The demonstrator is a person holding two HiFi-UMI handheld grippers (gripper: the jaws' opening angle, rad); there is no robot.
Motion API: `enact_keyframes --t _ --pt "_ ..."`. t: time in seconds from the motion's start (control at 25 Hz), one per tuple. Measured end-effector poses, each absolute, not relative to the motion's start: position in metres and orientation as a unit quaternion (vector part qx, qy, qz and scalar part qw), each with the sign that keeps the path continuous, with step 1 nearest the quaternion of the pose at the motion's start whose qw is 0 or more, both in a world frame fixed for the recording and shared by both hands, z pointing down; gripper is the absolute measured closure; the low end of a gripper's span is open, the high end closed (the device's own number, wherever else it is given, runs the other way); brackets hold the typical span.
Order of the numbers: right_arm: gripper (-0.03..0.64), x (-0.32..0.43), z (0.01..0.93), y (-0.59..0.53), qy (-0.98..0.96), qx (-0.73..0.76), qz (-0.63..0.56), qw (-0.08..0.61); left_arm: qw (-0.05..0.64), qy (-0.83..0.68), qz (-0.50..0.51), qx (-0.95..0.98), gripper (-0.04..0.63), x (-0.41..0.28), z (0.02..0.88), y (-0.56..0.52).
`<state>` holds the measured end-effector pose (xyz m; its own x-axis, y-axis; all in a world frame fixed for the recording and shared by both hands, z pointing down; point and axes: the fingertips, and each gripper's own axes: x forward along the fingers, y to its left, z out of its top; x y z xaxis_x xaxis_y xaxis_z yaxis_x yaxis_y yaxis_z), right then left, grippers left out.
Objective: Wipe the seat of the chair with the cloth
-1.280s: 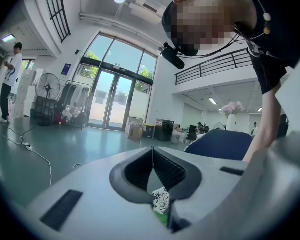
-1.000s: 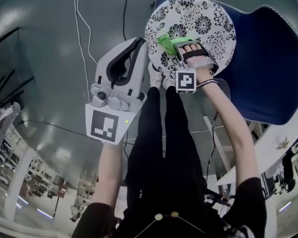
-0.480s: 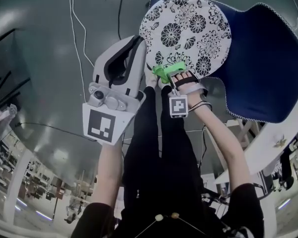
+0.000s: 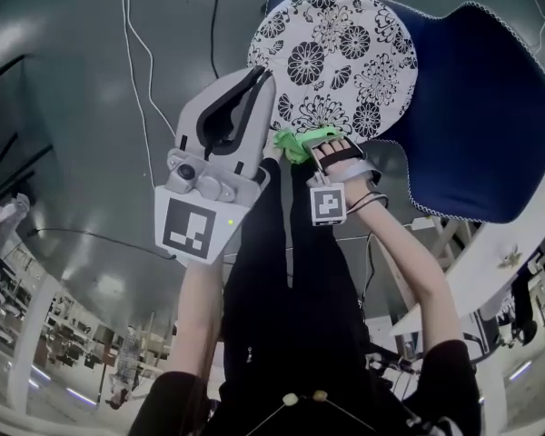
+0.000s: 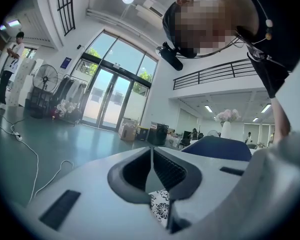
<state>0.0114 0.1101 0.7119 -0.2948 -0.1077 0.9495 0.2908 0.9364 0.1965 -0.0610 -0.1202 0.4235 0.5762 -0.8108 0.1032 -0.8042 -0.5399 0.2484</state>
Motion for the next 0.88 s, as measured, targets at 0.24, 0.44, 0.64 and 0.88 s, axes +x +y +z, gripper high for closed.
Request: enact_keyframes --t 0.24,0.44,0.64,0.88 --pt "0.566 0.041 0.682 -0.005 -0.765 0.063 -0.21 0.606 0.124 -0.468 0.0 0.875 0.589 -0.061 0.425 -0.13" --pt "0.566 0.089 0.674 -0.104 -0.734 0.148 -0.218 0.626 0.121 -0.473 0.018 0.873 0.589 -0.062 0.432 -0.138" --pt "0.566 0.134 0.683 -0.171 -0.705 0.173 -0.212 0.654 0.123 -0.476 0.02 0.871 0.589 -0.064 0.434 -0.141" --pt "0.566 0.155 0.703 -0.206 -0.685 0.165 -0.209 0.678 0.123 -0.466 0.029 0.875 0.589 -0.059 0.438 -0.139"
